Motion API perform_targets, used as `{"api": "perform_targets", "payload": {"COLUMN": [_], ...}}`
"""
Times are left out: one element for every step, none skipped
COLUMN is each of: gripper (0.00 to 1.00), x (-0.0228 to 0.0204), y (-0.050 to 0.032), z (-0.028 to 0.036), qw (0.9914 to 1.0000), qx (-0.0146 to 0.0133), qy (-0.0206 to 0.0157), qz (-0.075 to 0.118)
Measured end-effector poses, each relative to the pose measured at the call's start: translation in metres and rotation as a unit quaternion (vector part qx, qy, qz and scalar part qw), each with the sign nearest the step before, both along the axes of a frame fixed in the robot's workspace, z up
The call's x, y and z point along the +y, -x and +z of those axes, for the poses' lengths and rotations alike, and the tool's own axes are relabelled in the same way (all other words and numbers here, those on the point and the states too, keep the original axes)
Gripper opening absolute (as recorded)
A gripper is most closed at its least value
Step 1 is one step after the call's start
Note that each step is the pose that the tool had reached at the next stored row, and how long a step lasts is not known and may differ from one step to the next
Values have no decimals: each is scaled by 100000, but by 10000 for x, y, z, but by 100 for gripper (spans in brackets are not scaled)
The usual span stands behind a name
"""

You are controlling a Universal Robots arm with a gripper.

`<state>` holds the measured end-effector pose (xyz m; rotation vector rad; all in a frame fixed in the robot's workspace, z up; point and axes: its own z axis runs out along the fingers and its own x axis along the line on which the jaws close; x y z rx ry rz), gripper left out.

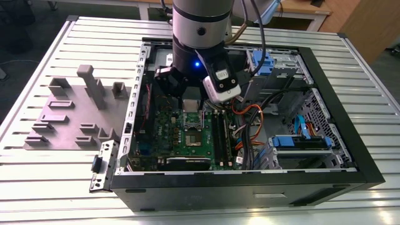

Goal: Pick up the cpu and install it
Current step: 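Place the cpu into insertion slot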

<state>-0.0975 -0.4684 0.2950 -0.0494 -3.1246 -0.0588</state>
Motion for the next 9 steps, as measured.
{"api": "perform_targets", "payload": {"gripper": [47, 47, 47, 47, 47, 47, 47, 47, 47], "x": [0, 0, 0, 0, 0, 0, 0, 0, 0], "y": [0, 0, 0, 0, 0, 0, 0, 0, 0], "z": [-3, -6, -8, -11, -14, -17, -19, -22, -24], "qw": [100000, 100000, 100000, 100000, 100000, 100000, 100000, 100000, 100000], "qx": [-2, -2, -1, 1, -1, -1, 1, 1, 2], "qy": [-4, -4, -2, -1, -3, 1, 3, 2, 5], "qz": [3, 1, 0, 2, 0, 1, 0, 2, 1]}}
